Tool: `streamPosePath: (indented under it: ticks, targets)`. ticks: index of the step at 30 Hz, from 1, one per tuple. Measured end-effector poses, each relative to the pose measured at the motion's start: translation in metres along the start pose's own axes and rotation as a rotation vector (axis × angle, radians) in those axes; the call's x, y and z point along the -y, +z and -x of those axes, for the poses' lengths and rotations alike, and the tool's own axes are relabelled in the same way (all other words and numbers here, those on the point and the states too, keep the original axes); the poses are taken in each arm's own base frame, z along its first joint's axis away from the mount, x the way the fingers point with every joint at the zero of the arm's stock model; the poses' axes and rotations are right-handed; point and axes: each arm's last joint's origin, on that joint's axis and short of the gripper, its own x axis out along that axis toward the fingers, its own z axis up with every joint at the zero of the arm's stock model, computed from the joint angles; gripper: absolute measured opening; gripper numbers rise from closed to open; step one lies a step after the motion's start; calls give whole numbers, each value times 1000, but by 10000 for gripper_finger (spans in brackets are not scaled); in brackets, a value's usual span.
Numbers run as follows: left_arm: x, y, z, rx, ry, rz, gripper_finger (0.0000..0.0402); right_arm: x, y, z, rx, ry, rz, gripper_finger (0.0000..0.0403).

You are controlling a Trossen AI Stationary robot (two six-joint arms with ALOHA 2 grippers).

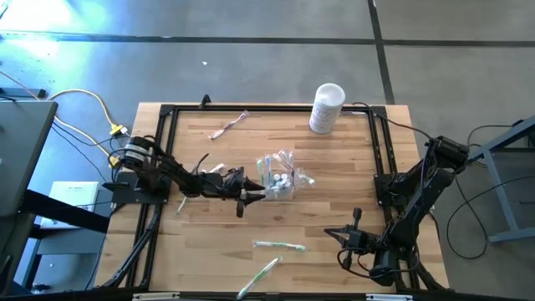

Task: Pick & Place toothbrushing station
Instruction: Put the violet toothbrush into the transparent organizer

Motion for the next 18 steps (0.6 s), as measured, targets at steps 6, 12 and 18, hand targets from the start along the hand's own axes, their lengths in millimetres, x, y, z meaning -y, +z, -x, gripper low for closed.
streamPosePath:
  ticks: [6,12,18]
  targets:
    - [5,16,10,-111,11,-36,143,0,0,0,-2,1,2,2]
    - [17,34,30,-223,12,-55,143,0,0,0,-3,1,3,2]
    - [25,42,56,-456,56,-39,143,0,0,0,-3,1,3,2]
